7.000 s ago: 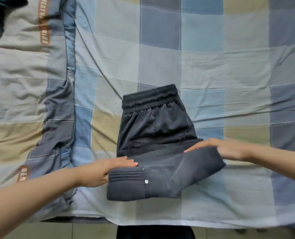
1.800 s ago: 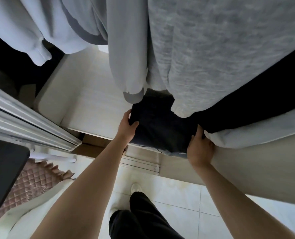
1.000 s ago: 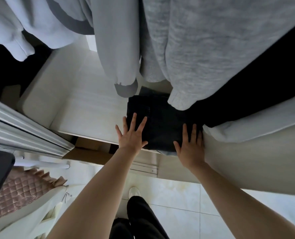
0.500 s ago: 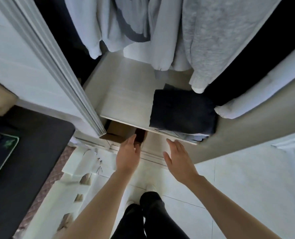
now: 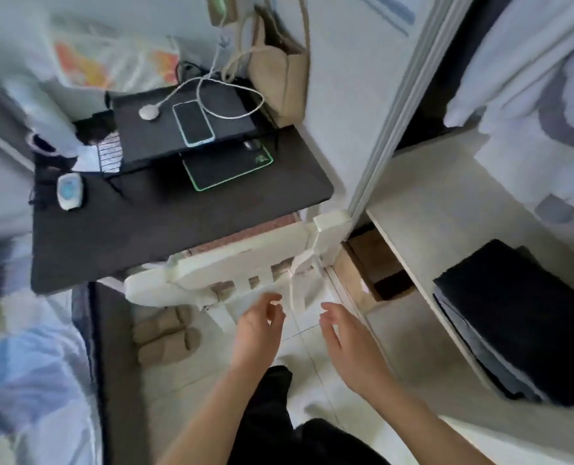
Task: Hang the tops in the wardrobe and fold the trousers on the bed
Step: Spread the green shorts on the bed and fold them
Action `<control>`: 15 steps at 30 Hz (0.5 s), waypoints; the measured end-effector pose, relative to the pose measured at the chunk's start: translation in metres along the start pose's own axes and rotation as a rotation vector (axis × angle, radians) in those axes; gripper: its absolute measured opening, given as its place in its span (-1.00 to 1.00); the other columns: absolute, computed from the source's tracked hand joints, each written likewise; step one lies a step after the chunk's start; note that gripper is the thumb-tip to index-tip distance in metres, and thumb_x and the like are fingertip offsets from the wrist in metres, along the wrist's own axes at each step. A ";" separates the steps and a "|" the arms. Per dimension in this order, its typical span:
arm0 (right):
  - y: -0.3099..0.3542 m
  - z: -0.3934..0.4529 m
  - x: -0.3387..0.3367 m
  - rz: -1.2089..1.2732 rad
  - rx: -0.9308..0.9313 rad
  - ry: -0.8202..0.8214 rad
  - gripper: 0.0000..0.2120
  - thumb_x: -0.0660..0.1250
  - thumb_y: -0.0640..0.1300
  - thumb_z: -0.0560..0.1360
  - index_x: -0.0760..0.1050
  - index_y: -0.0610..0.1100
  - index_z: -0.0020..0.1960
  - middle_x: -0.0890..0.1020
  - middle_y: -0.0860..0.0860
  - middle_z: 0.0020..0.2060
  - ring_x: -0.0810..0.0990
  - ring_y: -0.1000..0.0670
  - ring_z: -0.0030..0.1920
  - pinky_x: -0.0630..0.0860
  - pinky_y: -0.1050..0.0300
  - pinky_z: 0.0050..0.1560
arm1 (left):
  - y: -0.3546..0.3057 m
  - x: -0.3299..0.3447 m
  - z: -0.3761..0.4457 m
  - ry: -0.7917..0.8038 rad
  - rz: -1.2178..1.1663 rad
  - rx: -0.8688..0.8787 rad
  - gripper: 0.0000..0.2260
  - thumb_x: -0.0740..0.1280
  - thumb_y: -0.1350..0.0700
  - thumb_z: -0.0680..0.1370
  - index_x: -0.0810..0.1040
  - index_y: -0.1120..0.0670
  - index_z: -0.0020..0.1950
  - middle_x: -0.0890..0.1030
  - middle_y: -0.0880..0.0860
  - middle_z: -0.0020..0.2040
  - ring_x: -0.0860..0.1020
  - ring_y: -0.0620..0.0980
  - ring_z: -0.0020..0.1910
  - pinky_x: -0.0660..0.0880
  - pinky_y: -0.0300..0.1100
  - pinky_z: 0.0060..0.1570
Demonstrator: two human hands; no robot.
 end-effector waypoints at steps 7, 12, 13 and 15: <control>0.010 -0.032 0.057 -0.224 -0.316 0.339 -0.65 0.02 0.10 0.63 0.26 0.06 0.38 0.51 0.15 0.19 0.49 0.12 0.17 0.39 0.25 0.05 | 0.080 -0.029 -0.158 -0.436 -0.260 -0.417 -0.84 0.21 0.12 0.62 0.52 -0.07 0.13 0.65 -0.11 -0.16 0.59 -0.17 -0.17 0.44 -0.27 -0.26; 0.043 -0.089 0.120 -0.328 -0.551 0.597 -0.64 0.01 0.08 0.63 0.27 0.00 0.38 0.55 0.16 0.07 0.50 0.09 0.13 0.45 0.15 0.08 | 0.120 -0.036 -0.267 -0.683 -0.376 -0.596 -0.84 0.23 0.17 0.59 0.56 -0.04 0.05 0.65 -0.09 -0.25 0.60 -0.15 -0.19 0.50 -0.25 -0.15; 0.053 -0.104 0.133 -0.355 -0.589 0.638 -0.63 0.01 0.09 0.62 0.28 0.00 0.37 0.56 0.16 0.03 0.51 0.10 0.11 0.45 0.15 0.06 | 0.129 -0.037 -0.287 -0.742 -0.412 -0.630 -0.84 0.23 0.18 0.59 0.56 -0.04 0.03 0.65 -0.08 -0.26 0.60 -0.14 -0.21 0.50 -0.23 -0.16; 0.064 -0.128 0.154 -0.367 -0.653 0.685 -0.63 0.02 0.11 0.62 0.29 0.00 0.36 0.57 0.15 -0.08 0.53 0.11 -0.01 0.45 0.19 -0.08 | 0.142 -0.038 -0.320 -0.839 -0.460 -0.692 -0.83 0.23 0.18 0.58 0.57 -0.05 0.00 0.65 -0.07 -0.28 0.60 -0.08 -0.23 0.52 -0.16 -0.17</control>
Point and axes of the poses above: each hand's wrist, its own z-axis towards the middle knuckle, its own x-axis out of the palm, y = z × x, the point moved 2 cm from there along z, towards the middle knuckle
